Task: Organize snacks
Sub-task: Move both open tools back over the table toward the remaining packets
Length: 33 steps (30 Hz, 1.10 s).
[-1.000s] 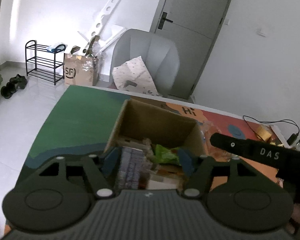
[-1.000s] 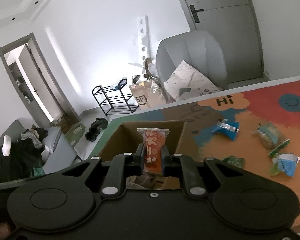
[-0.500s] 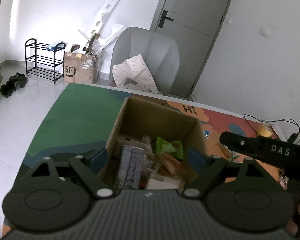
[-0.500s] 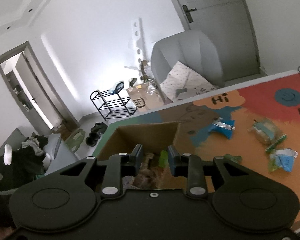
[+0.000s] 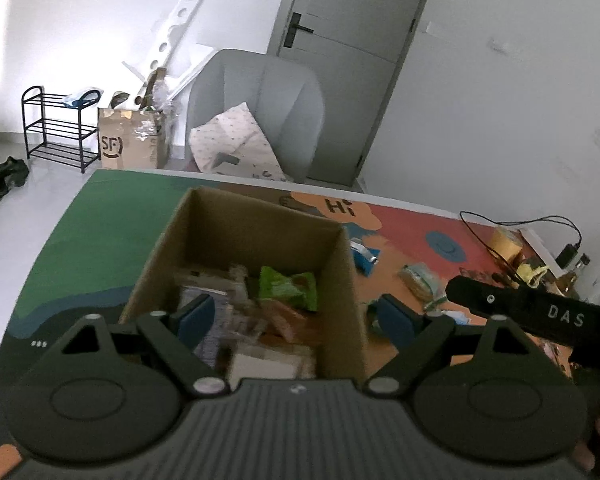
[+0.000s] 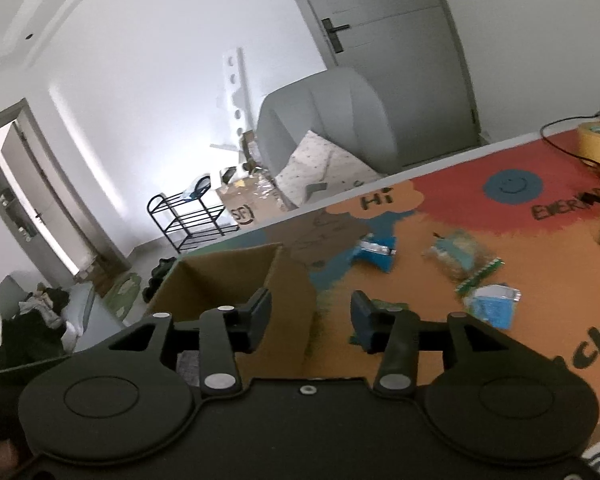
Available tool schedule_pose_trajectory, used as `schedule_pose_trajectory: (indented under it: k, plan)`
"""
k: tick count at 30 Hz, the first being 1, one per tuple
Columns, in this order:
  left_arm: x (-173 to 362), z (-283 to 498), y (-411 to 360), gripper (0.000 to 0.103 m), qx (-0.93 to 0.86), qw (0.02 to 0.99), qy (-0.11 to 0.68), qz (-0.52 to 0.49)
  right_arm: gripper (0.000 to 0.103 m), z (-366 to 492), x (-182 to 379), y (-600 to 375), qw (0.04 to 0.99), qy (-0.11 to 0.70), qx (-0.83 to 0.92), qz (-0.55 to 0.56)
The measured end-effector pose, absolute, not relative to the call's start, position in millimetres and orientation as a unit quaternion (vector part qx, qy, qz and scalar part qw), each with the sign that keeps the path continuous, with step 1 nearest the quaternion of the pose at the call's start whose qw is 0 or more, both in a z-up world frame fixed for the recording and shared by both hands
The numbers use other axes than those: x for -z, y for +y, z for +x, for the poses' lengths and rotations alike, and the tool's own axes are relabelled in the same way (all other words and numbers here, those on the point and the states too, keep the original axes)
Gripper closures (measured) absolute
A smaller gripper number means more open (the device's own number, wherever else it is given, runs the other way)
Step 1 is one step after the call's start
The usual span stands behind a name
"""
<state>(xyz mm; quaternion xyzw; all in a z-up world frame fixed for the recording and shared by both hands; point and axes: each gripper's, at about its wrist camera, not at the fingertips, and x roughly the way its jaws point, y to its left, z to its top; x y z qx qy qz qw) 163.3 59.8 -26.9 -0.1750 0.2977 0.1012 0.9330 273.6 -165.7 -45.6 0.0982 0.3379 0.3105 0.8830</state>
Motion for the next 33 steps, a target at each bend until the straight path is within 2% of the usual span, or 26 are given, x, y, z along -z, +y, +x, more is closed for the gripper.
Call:
schedule_pose_trajectory:
  k: [3, 5, 7, 11, 17, 33]
  plan:
    - [27, 168, 52, 0.015, -0.097, 0.934, 0.296, -0.172, 0.043, 276, 47, -177, 0.888, 0.335, -0.299, 0.099]
    - [27, 172, 47, 0.015, -0.091, 0.935, 0.299, -0.169, 0.025, 278, 48, -184, 0.892, 0.331, -0.291, 0.101]
    - [27, 175, 40, 0.015, -0.087, 0.936, 0.300, -0.161, 0.017, 278, 48, -192, 0.897, 0.324, -0.282, 0.103]
    - [26, 181, 27, 0.015, -0.071, 0.938, 0.302, -0.154, 0.007, 280, 49, -205, 0.905, 0.317, -0.266, 0.100]
    - [26, 189, 11, 0.015, -0.056, 0.940, 0.301, -0.151, 0.000, 286, 54, -225, 0.909, 0.317, -0.249, 0.106]
    - [31, 215, -28, 0.015, -0.031, 0.939, 0.311, -0.142, 0.000, 299, 73, -273, 0.906, 0.333, -0.221, 0.141]
